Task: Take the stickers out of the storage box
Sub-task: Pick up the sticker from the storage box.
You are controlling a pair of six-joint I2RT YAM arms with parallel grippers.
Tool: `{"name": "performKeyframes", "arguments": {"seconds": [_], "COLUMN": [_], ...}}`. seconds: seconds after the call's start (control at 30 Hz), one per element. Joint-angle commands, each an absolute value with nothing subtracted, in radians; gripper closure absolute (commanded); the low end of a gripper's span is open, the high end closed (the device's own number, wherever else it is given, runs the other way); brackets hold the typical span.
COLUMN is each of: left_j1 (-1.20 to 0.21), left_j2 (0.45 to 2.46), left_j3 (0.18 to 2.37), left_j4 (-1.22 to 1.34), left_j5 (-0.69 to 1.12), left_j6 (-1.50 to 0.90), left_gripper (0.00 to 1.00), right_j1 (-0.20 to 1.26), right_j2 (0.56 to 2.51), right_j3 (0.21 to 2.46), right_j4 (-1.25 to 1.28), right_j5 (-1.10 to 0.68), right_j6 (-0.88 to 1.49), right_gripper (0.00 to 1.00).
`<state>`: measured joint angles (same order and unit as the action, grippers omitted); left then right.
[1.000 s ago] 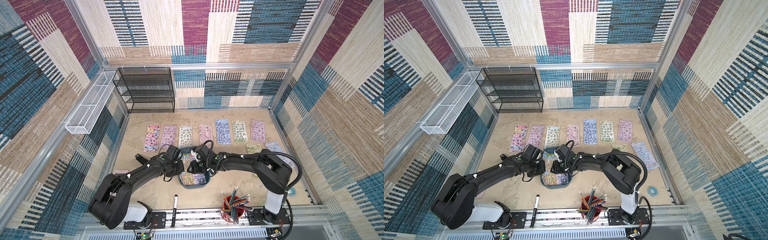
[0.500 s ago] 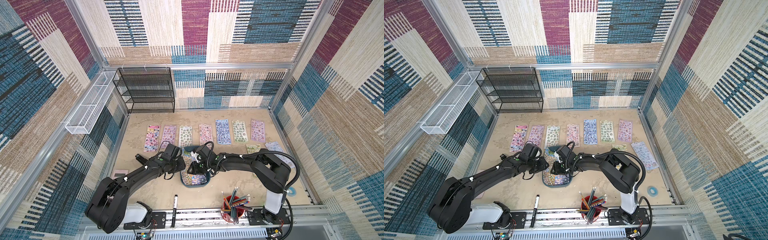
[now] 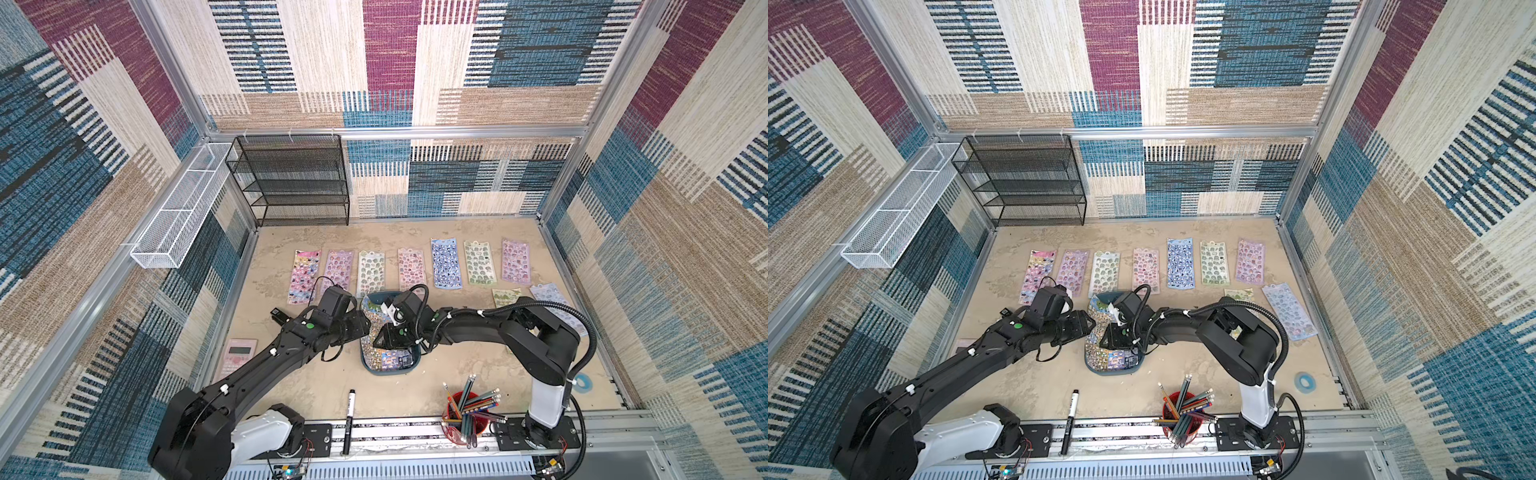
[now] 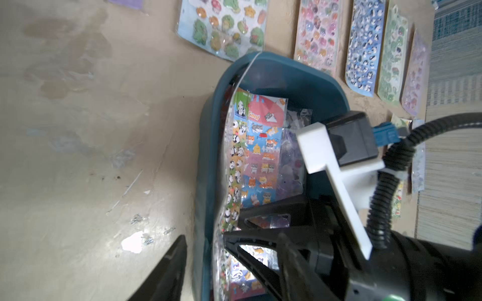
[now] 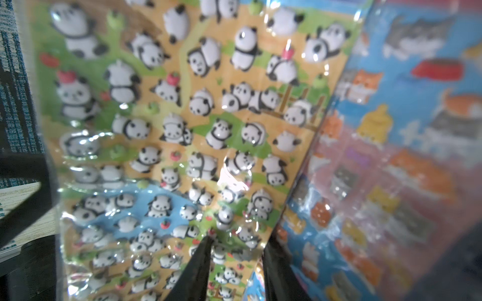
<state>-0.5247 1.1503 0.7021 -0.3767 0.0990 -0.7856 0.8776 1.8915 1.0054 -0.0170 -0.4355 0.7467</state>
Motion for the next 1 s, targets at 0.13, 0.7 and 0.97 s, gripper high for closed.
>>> {"name": "performKeyframes", "arguments": {"seconds": [0.13, 0.7, 0.97], "left_j1": [-0.523, -0.524, -0.523], "left_j2": [1.164, 1.243, 1.14], "left_j3": [0.711, 0.746, 0.793], "left_j4": [-0.412, -0.359, -0.421], "left_j5": [0.059, 0.145, 0.104], "left_j6": [-0.768, -0.772, -0.718], "left_gripper": [0.54, 1.0, 1.0], "right_j1": [0.878, 0.877, 0.861], "right_j2": [1.899, 1.874, 1.711], "right_j3": [0.995, 1.0, 1.09], "right_j4": [-0.086, -0.109, -0.252], "right_j5": [-0.395, -0.366, -0.2], "right_j6": [0.753, 0.745, 0.651], "right_gripper": [0.63, 0.62, 0.56]}}
